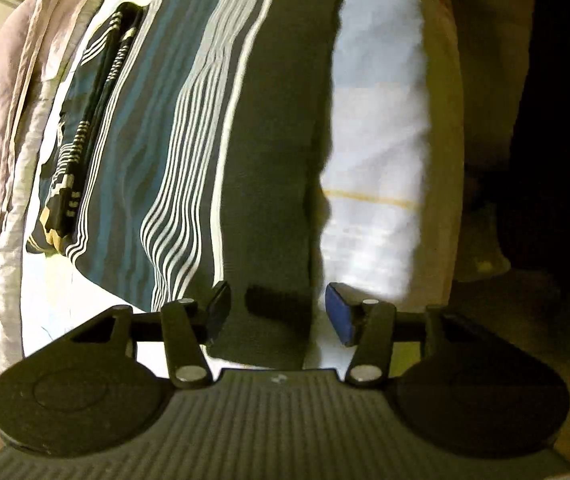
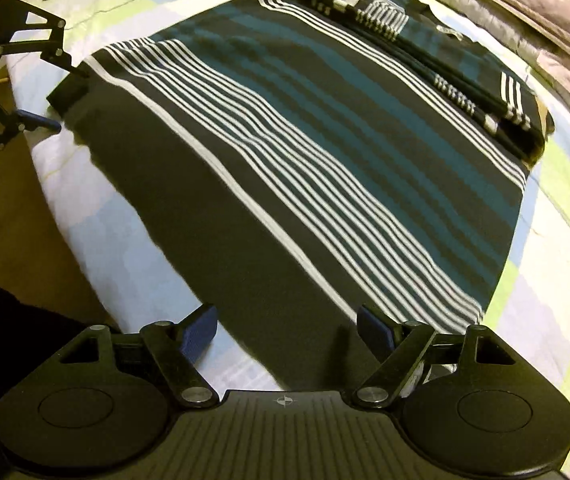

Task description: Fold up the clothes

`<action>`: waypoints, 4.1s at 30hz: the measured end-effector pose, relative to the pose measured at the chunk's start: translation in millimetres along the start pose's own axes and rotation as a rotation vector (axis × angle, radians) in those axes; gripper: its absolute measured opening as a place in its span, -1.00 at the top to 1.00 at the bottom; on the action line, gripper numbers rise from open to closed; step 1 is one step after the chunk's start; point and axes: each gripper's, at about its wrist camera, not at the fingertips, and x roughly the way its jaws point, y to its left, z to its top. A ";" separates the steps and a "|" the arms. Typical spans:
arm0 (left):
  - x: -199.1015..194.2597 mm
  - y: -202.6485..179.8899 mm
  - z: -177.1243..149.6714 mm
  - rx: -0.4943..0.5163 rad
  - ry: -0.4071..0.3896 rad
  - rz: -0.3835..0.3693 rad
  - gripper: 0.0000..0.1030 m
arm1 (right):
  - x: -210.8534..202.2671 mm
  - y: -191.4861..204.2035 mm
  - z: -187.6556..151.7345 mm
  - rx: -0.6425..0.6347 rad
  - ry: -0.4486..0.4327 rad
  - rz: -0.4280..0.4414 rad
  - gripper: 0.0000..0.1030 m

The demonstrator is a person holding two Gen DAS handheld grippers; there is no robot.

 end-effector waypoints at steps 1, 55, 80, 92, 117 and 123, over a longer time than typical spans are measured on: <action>0.8 -0.2 4.3 0.002 -0.007 0.003 0.04 | 0.3 -0.4 -2.4 0.009 0.003 -0.003 -0.55; -119.8 37.4 -4.5 -0.305 0.047 -0.166 0.96 | -87.5 36.1 -50.5 -0.415 0.084 0.065 0.92; -75.0 281.0 -18.5 -0.475 -0.051 -0.140 0.94 | -117.8 -102.5 94.5 -0.458 0.017 0.009 0.93; 94.3 406.7 -25.7 -0.567 -0.052 -0.371 0.93 | 6.6 -205.4 185.5 -0.324 0.178 0.025 0.92; 148.6 412.7 -101.2 -1.324 0.109 -0.285 0.31 | 52.8 -326.5 113.0 0.634 -0.044 0.101 0.12; 180.5 409.0 -96.6 -1.408 0.100 -0.320 0.34 | 65.1 -327.0 93.3 0.777 -0.101 0.133 0.13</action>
